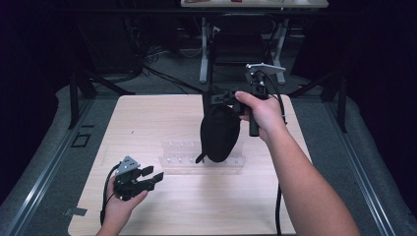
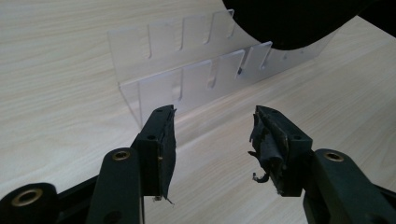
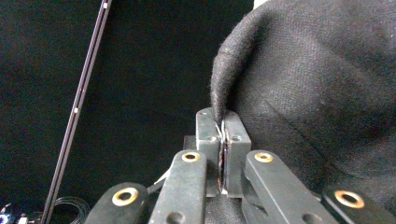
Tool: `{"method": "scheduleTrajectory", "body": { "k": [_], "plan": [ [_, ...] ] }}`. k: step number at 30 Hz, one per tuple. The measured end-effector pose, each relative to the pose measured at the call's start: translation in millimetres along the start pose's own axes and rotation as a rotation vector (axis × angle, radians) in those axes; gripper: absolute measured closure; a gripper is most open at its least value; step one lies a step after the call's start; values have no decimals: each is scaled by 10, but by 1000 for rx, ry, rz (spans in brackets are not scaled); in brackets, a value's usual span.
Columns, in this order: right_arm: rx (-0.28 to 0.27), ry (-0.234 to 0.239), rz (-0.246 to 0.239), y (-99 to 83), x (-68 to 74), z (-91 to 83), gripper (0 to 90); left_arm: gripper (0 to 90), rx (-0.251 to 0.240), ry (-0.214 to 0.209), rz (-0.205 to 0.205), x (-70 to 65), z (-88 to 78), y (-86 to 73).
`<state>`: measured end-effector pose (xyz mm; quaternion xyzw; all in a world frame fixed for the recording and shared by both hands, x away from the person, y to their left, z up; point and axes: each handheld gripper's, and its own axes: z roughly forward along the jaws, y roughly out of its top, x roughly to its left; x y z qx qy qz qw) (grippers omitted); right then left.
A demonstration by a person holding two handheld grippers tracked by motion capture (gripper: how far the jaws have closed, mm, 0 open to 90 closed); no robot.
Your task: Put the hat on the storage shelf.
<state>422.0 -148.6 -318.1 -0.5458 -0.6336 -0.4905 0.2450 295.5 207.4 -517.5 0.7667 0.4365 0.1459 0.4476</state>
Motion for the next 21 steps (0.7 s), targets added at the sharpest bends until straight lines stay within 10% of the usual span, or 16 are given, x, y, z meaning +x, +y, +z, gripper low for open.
{"method": "scheduleTrajectory", "body": {
  "k": [21],
  "plan": [
    [13,8,-6,-5,47,153,883,570,8,-56,98,-390,208,382]
  ]
}}
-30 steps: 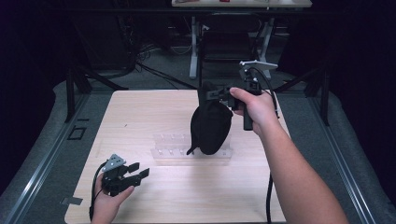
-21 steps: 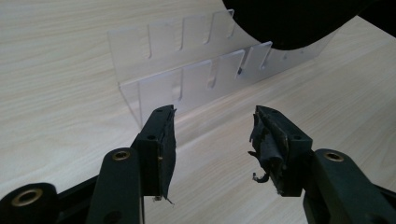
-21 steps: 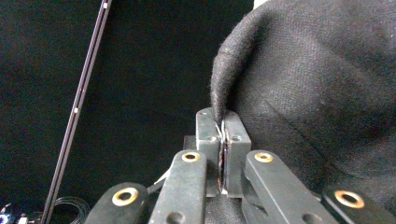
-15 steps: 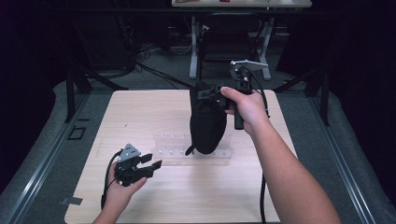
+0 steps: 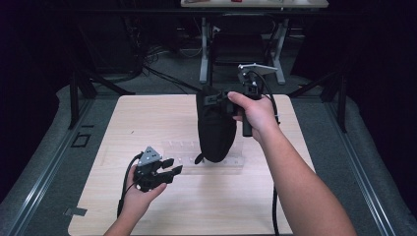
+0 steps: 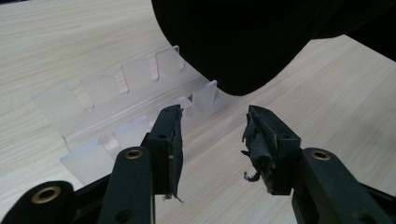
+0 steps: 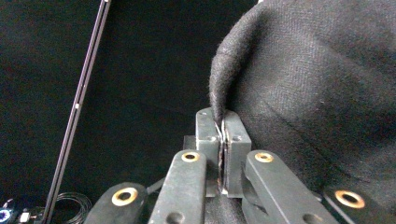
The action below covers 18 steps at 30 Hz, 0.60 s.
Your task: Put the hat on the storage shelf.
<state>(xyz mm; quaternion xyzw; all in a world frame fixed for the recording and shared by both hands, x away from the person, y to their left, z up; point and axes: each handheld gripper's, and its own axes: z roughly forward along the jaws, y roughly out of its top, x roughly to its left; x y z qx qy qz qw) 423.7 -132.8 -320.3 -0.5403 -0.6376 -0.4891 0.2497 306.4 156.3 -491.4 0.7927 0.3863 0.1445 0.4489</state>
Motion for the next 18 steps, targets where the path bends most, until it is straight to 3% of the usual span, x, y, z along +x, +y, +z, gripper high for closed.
{"method": "scheduleTrajectory", "body": {
  "k": [9,14,18],
  "plan": [
    [-2,5,3,7,5,43,882,576,-20,-44,45,-140,39,157],
    [-3,14,5,8,12,84,881,585,-11,-47,87,-219,98,221],
    [-5,12,4,13,18,103,880,623,3,-57,95,-250,179,255]
  ]
}}
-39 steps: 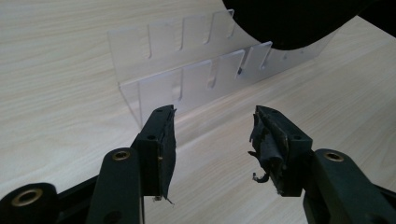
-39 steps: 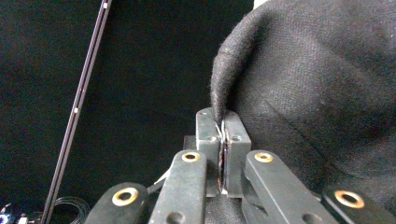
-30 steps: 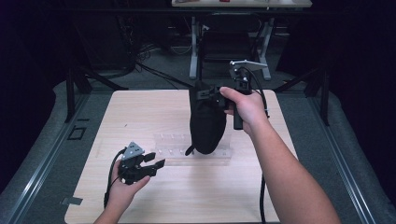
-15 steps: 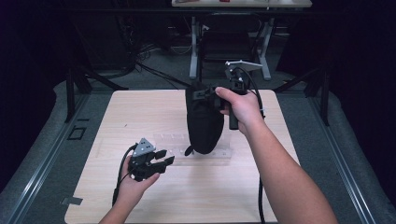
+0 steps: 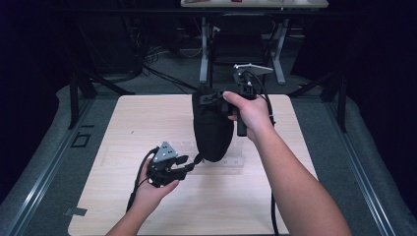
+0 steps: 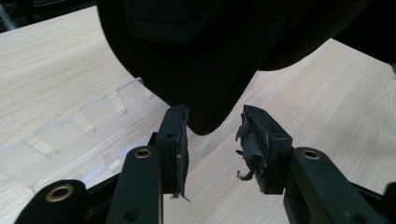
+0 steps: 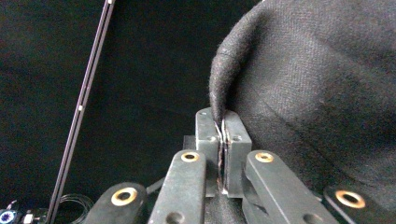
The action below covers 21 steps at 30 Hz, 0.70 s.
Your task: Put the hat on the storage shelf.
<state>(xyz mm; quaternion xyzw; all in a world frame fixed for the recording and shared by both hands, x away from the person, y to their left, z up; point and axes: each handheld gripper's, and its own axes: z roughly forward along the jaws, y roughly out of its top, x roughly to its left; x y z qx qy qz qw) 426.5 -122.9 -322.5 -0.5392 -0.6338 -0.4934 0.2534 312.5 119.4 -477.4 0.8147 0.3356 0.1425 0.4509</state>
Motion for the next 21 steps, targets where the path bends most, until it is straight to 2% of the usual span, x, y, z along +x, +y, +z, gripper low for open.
{"method": "scheduleTrajectory", "body": {
  "k": [7,13,17,21],
  "plan": [
    [4,-6,-8,-2,22,22,879,716,18,21,38,-43,82,41],
    [0,-12,-10,-16,27,9,876,800,29,24,48,-69,126,47],
    [-1,1,-5,-19,16,7,855,821,39,39,73,-90,128,53],
    [7,12,-20,-24,37,24,822,831,42,47,89,-94,126,44]
  ]
}}
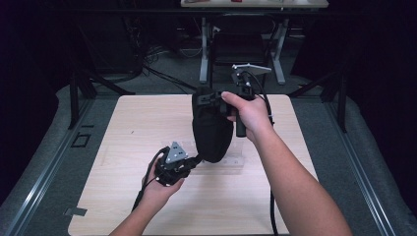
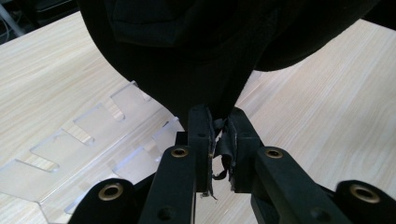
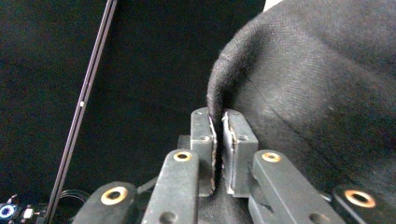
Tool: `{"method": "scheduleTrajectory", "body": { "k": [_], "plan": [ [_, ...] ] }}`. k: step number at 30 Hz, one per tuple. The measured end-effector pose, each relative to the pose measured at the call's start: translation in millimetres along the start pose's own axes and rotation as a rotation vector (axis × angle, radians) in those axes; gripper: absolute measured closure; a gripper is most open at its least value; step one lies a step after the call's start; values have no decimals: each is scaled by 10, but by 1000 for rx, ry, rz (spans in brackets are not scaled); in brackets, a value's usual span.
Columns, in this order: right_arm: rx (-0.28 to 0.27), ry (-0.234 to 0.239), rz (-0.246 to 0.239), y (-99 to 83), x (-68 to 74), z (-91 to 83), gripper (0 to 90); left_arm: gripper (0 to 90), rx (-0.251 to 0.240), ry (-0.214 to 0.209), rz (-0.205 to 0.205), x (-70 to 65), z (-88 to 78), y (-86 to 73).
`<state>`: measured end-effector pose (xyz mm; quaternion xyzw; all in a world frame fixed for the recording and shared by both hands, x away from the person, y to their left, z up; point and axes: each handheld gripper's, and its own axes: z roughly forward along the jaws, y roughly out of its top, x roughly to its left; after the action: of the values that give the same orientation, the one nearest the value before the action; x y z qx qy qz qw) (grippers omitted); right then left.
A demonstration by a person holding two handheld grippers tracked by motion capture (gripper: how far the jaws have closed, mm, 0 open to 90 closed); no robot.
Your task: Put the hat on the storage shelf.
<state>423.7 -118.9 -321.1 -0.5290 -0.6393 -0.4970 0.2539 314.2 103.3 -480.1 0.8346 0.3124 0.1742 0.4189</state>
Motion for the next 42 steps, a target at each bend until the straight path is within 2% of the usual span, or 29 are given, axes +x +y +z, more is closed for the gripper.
{"method": "scheduleTrajectory", "body": {
  "k": [9,12,18,20,23,24,26,27,29,38,42],
  "plan": [
    [-40,3,-25,17,71,-94,759,845,14,23,39,-5,-17,-13],
    [-53,15,-26,18,83,-178,730,850,9,29,26,22,-23,-37],
    [-75,-4,-37,10,104,-323,737,853,29,46,20,67,-20,-98],
    [-80,-7,-36,6,112,-354,738,852,48,56,32,83,-7,-137],
    [-85,-15,-39,1,109,-393,740,850,56,58,13,83,36,-198],
    [-86,-16,-38,2,108,-403,741,848,63,63,21,89,54,-221],
    [-88,-22,-41,0,99,-433,741,848,62,54,12,92,60,-245],
    [-87,-25,-40,0,98,-444,741,848,61,60,33,110,59,-253],
    [-90,-28,-40,0,92,-471,744,848,58,60,28,120,60,-270],
    [-105,-44,-40,-16,80,-564,747,829,29,46,-54,162,45,-376],
    [-109,-50,-39,-18,70,-586,748,730,34,65,-66,185,10,-402]
  ]
}}
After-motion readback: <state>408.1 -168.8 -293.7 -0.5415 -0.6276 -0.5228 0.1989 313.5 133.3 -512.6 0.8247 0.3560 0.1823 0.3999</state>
